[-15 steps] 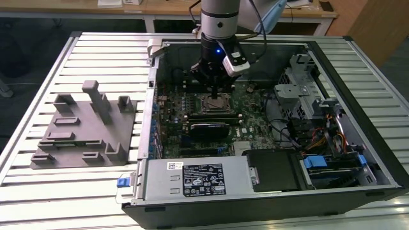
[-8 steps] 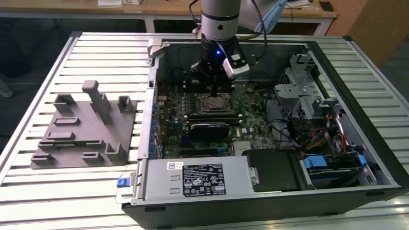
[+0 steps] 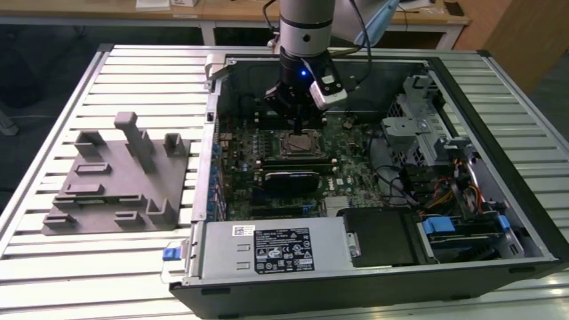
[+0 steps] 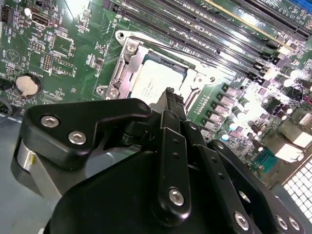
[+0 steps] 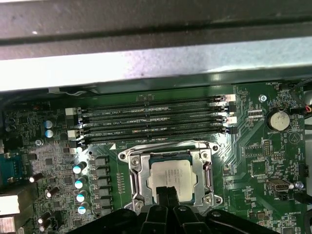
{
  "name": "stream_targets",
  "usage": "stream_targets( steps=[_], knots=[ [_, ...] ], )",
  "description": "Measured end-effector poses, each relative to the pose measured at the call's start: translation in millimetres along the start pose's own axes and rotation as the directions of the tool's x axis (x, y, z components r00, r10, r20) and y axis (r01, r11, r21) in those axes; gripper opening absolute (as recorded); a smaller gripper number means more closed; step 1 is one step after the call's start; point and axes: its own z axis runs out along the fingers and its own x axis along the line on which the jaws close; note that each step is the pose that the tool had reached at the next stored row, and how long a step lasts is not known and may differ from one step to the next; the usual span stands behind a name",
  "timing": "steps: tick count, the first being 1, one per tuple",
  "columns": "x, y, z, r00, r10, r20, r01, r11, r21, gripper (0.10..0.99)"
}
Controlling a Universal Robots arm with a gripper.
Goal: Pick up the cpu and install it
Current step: 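Install the second cpu locking lever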
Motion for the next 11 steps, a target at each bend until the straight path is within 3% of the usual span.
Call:
stream_targets(
  steps=[6, 11],
  knots=[
    [0.1, -0.1, -0.4, 1.0, 0.0, -0.0001, 0.0, 1.0, 0.0, 0.106],
    [-0.1, -0.5, -8.7, 1.0, 0.0, -0.0001, 0.0, 1.0, 0.0, 0.106]
  ],
)
